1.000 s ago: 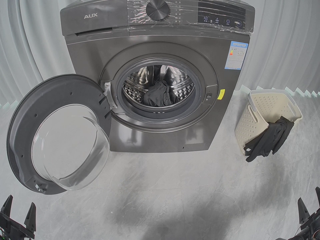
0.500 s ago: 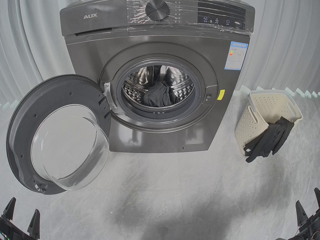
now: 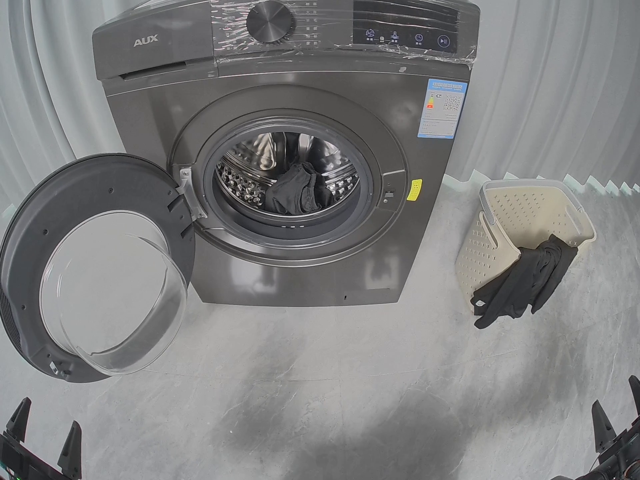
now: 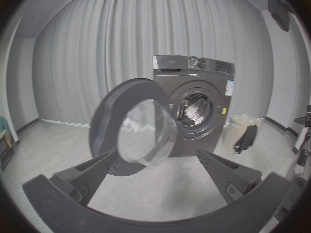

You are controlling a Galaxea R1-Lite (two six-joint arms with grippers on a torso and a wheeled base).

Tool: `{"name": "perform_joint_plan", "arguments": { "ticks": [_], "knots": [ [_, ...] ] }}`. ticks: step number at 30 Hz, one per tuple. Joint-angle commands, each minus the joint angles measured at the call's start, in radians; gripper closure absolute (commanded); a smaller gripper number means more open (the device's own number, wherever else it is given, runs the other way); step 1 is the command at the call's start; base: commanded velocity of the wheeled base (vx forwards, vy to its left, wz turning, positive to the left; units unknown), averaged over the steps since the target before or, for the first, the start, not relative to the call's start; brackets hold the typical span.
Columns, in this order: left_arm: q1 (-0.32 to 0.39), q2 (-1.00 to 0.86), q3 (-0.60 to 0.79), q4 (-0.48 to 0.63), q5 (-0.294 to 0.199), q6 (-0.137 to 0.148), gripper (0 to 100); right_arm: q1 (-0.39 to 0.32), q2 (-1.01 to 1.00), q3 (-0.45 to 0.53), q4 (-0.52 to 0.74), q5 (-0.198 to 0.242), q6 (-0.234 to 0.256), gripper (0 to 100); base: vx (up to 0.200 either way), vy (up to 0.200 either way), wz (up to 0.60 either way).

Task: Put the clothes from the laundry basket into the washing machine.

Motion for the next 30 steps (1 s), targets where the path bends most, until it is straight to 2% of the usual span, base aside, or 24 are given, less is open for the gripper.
{"name": "perform_joint_plan", "arguments": {
  "ticks": [1,4,5,6,7,10,13,16,25,28,30],
  "knots": [
    [-0.002,-0.011,-0.009,0.001,-0.139,-0.032,0,0.0,-0.01,0.016,0.0,0.001,-0.001,0,0.0,0.0,0.0],
    [-0.002,-0.011,-0.009,0.001,-0.133,-0.023,0,0.0,-0.01,0.016,0.0,0.001,-0.001,0,0.0,0.0,0.0],
    [-0.001,-0.011,0.003,-0.004,-0.09,0.002,0,0.0,-0.01,0.016,0.0,0.001,-0.001,0,0.0,0.0,0.0],
    [0.001,-0.011,0.025,-0.015,-0.045,0.002,0,0.0,-0.01,0.016,0.0,0.001,-0.001,0,0.0,0.0,0.0],
    [-0.001,-0.011,0.031,-0.013,-0.024,-0.001,0,0.0,-0.01,0.016,0.0,0.001,-0.001,0,0.0,0.0,0.0],
    [-0.001,-0.011,0.031,-0.015,-0.028,-0.005,0,0.0,-0.01,0.016,0.0,0.001,-0.001,0,0.0,0.0,0.0],
    [-0.002,-0.011,0.031,-0.015,-0.035,0.008,0,0.0,-0.01,0.016,0.0,0.001,0.001,0,0.0,0.0,0.0],
    [-0.002,-0.011,0.031,-0.015,-0.033,0.002,0,0.0,-0.01,0.016,0.0,0.001,0.001,0,0.0,0.0,0.0],
    [-0.002,-0.01,0.029,-0.015,-0.035,-0.008,0,0.0,-0.01,0.016,0.0,0.0,0.001,0,0.0,-0.2,0.0],
    [-0.002,-0.01,0.029,-0.013,-0.033,-0.023,0,0.0,-0.01,0.016,0.0,0.0,0.001,0,0.0,-0.2,0.0],
    [-0.002,-0.01,0.029,-0.015,-0.035,-0.02,0,0.0,-0.01,0.016,0.0,0.0,0.001,0,0.0,-0.2,0.0]
  ]
}}
